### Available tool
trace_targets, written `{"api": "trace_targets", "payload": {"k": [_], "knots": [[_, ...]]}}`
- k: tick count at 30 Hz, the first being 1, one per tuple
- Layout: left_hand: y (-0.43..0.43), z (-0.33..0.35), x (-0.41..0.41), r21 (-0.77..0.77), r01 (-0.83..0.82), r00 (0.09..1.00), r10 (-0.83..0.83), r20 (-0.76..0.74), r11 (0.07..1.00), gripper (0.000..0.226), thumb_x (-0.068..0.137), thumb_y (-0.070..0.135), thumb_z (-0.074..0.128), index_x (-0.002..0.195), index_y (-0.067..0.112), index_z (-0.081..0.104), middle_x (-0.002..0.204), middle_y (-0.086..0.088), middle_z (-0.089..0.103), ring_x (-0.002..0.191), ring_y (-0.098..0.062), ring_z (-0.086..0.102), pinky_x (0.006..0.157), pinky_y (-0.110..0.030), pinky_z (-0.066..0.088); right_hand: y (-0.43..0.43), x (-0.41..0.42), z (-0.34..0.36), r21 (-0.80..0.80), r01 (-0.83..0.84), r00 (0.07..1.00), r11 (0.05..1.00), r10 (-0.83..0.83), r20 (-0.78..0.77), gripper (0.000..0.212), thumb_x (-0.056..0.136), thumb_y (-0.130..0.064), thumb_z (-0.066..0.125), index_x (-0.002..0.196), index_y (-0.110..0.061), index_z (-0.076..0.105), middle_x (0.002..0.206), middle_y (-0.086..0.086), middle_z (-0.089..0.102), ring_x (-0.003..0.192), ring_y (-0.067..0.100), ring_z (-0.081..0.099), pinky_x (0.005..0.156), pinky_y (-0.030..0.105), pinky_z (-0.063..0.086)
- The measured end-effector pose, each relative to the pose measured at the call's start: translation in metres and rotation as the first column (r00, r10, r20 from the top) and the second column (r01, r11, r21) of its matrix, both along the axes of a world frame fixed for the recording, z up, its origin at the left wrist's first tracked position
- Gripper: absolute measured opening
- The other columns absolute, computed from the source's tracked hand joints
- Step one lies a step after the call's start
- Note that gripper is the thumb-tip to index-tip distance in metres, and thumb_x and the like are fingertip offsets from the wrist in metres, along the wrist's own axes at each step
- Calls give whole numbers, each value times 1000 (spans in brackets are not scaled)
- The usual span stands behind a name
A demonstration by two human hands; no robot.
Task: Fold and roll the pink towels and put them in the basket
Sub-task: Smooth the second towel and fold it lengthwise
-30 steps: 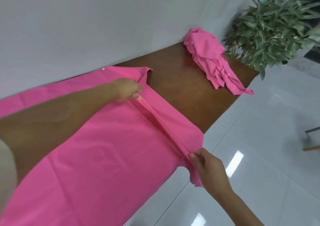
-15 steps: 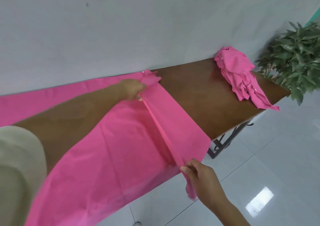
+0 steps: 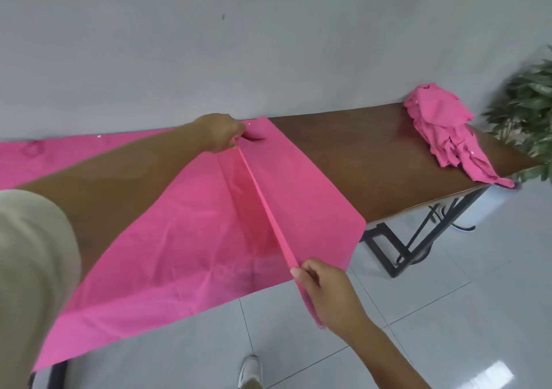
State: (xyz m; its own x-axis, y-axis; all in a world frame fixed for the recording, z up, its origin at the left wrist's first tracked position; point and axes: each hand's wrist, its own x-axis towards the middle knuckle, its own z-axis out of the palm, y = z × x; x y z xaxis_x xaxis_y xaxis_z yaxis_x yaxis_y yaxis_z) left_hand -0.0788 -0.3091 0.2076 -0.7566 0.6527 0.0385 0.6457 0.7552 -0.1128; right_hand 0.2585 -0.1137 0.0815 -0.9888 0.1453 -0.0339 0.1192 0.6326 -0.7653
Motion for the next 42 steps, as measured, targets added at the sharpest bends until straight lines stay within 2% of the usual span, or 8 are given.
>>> {"api": "trace_targets", "payload": {"k": [4,6,9,13,21,27,33,42], "knots": [[-40,15,16,10,-32,999,32,-6,999,10,95,17,64,103,13,61,101,-8,60,95,-30,55,76,-36,41,-29,6,2,2,-64,998,998,64,10,39,103,-43,52,71,-20,47,55,-4,45,40,7,44,39,19,42],[-61,20,23,2,-51,999,51,-13,999,11,96,18,63,105,13,61,98,-6,57,88,-26,49,75,-36,42,-44,9,4,-20,-93,996,995,94,5,39,103,-42,52,72,-19,48,56,-3,45,41,8,43,39,16,40],[-94,24,33,-1,-87,996,87,-20,996,12,97,19,61,107,12,60,96,-3,52,88,-25,47,76,-37,41,-67,11,8,-24,-148,989,989,148,-15,39,103,-43,52,73,-18,49,56,-4,44,46,9,42,43,20,42],[-140,29,44,-4,-128,991,127,-49,992,14,98,21,60,109,13,60,103,-9,60,98,-32,57,78,-40,46,-102,13,11,15,-218,975,976,218,-40,38,104,-42,49,74,-18,50,56,-7,45,51,8,40,55,27,39],[-235,41,47,-11,-143,986,142,-83,990,16,98,22,61,112,15,61,108,-11,64,99,-33,59,79,-41,49,-182,8,16,21,-268,962,963,268,-53,37,104,-40,49,73,-21,49,56,-10,45,54,8,41,56,25,36],[-303,50,42,-35,-112,990,109,-92,993,17,99,25,60,114,16,60,109,-10,65,99,-32,59,81,-41,49,-245,5,19,-3,-244,969,970,243,-44,35,104,-38,50,72,-23,48,57,-10,46,57,9,41,62,34,41],[-370,54,38,-46,-67,992,62,-109,997,23,99,27,59,118,13,60,108,-9,65,96,-30,59,76,-36,43,-319,5,17,38,-227,971,973,229,-62,32,103,-42,49,74,-28,49,74,-6,55,79,8,50,76,33,45],[-460,54,39,-14,-61,992,59,-110,998,28,97,30,59,117,11,59,91,0,53,83,-22,45,71,-34,37,-419,2,16,-14,-254,961,967,250,-121,33,103,-43,50,74,-27,51,66,-8,52,67,10,50,66,31,44]]}}
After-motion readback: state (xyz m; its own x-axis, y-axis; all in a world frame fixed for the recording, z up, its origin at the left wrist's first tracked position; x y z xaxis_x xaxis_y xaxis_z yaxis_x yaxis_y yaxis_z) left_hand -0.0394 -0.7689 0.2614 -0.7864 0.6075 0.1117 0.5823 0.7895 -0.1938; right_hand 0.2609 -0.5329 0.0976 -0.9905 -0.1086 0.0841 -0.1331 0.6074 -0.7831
